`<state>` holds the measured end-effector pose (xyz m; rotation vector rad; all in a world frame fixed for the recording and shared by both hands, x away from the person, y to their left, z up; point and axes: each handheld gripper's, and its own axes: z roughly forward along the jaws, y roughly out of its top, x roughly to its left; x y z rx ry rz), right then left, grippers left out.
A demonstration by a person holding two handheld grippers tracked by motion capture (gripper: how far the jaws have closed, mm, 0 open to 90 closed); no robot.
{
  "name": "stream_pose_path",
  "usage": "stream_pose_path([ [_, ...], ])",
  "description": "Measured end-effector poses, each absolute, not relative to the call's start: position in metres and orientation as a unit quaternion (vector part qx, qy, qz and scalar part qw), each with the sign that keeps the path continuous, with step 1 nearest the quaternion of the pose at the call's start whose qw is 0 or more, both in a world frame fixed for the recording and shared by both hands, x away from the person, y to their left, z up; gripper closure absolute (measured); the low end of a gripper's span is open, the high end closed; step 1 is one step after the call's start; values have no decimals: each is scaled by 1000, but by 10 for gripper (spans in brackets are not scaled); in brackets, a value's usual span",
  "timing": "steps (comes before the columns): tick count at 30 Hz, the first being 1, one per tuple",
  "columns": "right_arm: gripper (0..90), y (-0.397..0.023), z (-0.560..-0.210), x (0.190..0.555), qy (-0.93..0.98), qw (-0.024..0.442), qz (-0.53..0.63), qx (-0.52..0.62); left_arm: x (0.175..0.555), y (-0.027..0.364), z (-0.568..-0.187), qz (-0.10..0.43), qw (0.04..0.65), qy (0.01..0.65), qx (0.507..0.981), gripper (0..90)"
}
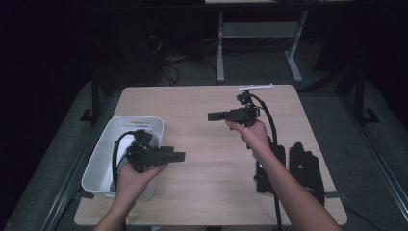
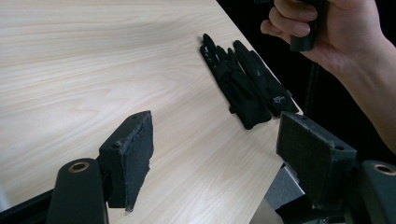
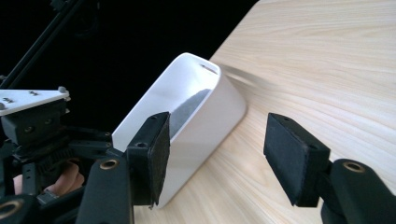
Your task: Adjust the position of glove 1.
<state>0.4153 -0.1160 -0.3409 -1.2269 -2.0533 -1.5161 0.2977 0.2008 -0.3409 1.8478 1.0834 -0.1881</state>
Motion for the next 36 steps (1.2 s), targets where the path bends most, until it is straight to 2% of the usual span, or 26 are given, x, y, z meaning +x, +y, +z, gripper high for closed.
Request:
stream_pose_path([
  [36,406,-232,-367,385,-672,123,-534,-499,303,120,-359,-120,472,397,778,260],
])
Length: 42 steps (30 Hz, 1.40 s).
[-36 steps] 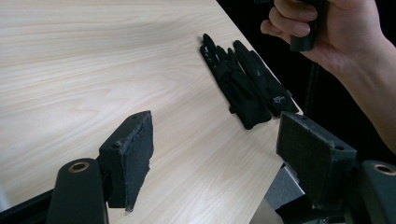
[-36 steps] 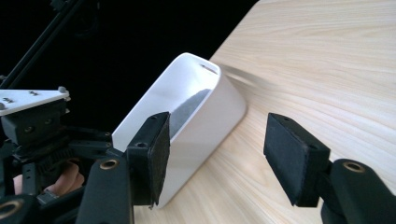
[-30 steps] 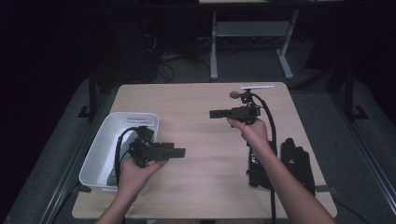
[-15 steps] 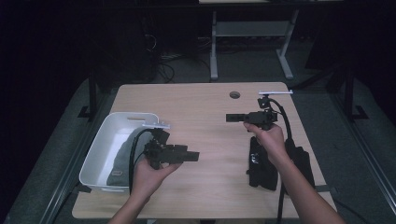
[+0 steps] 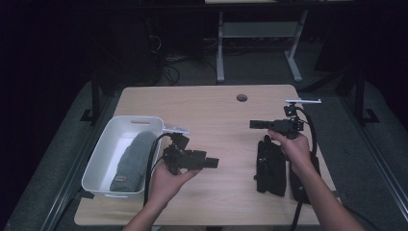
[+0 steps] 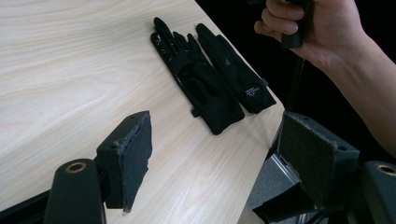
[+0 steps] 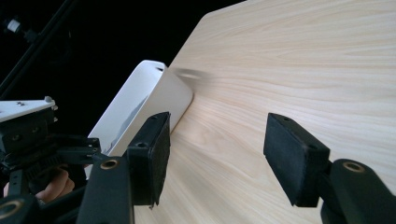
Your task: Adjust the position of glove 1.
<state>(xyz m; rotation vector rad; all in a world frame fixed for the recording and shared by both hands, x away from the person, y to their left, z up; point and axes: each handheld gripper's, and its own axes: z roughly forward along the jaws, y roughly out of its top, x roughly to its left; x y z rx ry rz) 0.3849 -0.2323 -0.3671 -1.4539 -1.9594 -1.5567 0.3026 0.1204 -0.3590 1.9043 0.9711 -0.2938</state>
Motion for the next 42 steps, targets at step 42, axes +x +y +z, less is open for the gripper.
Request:
stream_pose_path([
  [42,378,-332,-409,330,-681,51,-476,-554,302,37,-398,-125,457,354,806,259],
])
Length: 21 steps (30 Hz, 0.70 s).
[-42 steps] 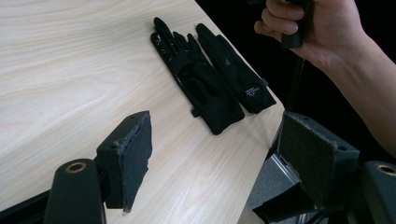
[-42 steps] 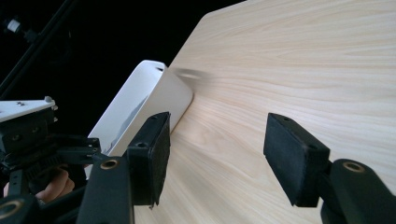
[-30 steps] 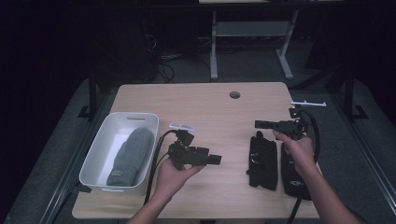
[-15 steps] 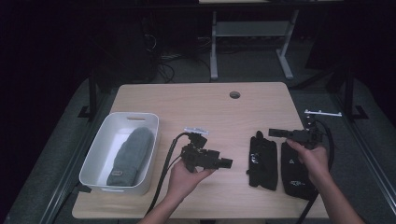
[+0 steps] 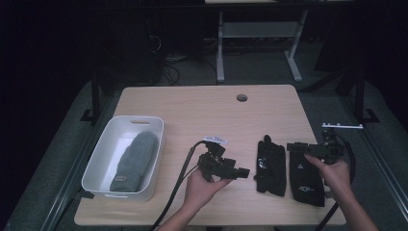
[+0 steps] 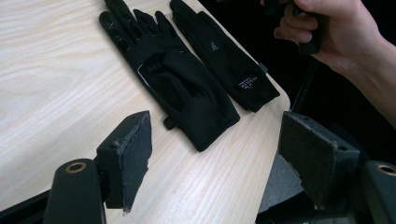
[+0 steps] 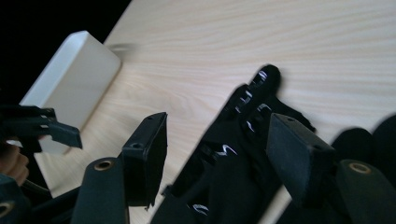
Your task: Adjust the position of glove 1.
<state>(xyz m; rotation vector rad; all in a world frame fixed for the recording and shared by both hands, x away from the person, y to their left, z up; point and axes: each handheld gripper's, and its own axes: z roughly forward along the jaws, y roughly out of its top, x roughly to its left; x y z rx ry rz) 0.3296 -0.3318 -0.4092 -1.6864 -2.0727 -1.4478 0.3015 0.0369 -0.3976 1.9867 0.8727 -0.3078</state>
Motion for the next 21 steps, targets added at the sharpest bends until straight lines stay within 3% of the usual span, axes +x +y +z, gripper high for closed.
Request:
stream_pose_path([
  [12,383,-346,-425,307,-700,-3,-435,-567,296,23,-410,-114,449,351,814,259],
  [21,381,-352,-440,291,-729,-71,-368,-573,292,16,-417,-115,442,347,820,259],
])
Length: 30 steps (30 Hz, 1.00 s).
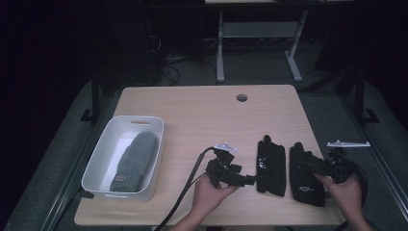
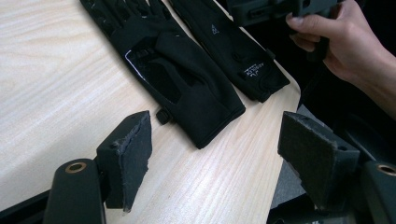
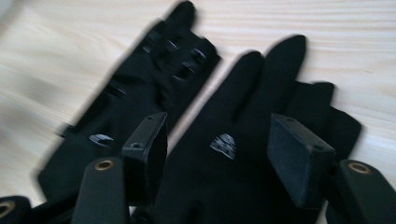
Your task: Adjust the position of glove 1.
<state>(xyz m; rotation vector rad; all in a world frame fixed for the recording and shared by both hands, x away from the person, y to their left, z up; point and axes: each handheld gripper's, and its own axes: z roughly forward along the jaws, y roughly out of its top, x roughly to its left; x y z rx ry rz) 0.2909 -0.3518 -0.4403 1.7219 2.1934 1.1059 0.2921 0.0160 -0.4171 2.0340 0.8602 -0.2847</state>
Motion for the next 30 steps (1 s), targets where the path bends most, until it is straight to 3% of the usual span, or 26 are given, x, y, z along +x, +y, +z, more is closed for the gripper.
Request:
stream_pose_path([
  [17,513,-328,-457,280,798,159,250,524,289,19,-421,-116,440,348,820,259],
  [24,723,-327,-455,282,801,139,254,523,288,20,-423,-120,439,347,820,259],
  [30,756,-325,-451,281,792,130,258,538,289,24,-421,-117,440,349,819,259],
])
